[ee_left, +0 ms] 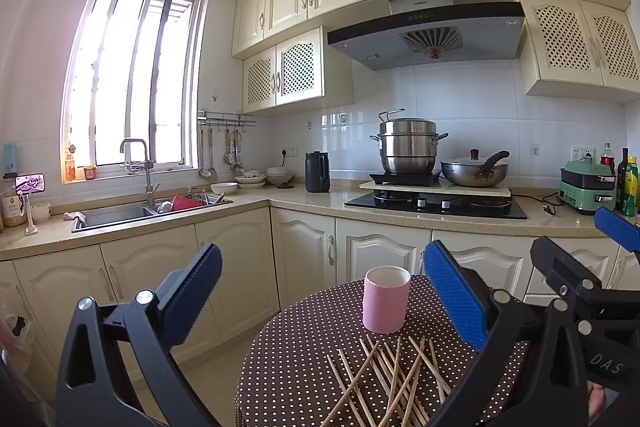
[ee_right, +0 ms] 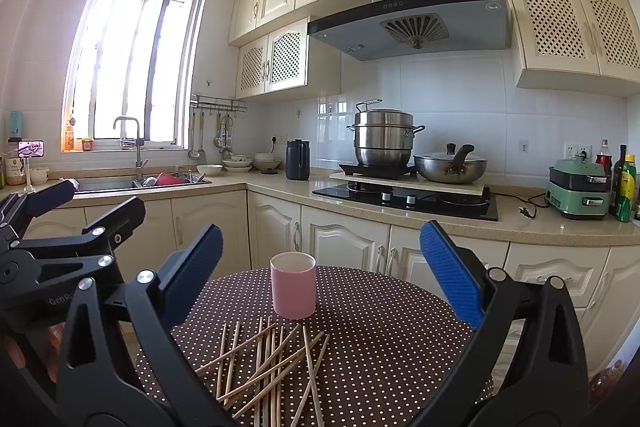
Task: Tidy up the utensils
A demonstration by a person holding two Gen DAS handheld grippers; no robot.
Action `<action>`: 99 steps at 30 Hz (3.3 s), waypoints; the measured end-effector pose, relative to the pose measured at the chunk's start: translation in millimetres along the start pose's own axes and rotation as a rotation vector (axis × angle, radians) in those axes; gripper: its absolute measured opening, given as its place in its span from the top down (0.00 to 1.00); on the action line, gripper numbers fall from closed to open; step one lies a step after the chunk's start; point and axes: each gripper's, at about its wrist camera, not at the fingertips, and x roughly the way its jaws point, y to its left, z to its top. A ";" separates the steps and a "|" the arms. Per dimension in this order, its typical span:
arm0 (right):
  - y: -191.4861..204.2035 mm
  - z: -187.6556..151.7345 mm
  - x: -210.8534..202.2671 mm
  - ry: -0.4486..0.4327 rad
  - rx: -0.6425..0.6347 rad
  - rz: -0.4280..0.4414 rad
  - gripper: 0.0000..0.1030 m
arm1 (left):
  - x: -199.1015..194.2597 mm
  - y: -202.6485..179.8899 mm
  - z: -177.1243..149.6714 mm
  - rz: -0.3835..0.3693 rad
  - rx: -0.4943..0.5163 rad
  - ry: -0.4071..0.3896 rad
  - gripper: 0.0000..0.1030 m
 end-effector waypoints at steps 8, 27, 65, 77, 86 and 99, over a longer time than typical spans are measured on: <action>1.3 -2.0 0.8 0.001 0.004 0.003 0.06 | -0.3 1.8 -1.7 -0.001 -0.004 0.000 0.04; 4.0 -2.5 1.4 0.003 0.006 0.004 0.06 | 1.6 0.7 1.2 -0.001 -0.007 0.003 0.04; -2.1 -14.4 15.7 0.053 0.030 0.020 0.06 | 17.2 -4.0 -8.6 -0.003 0.001 0.040 0.04; -3.3 -28.9 37.1 0.111 0.010 0.018 0.06 | 44.4 -9.9 -24.9 -0.006 0.035 0.102 0.04; -7.3 -49.6 67.0 0.218 0.008 0.020 0.06 | 81.3 -15.2 -49.4 -0.043 0.056 0.211 0.04; -29.6 -119.8 130.5 0.564 -0.036 -0.006 0.06 | 168.9 -16.3 -126.5 -0.195 0.133 0.607 0.30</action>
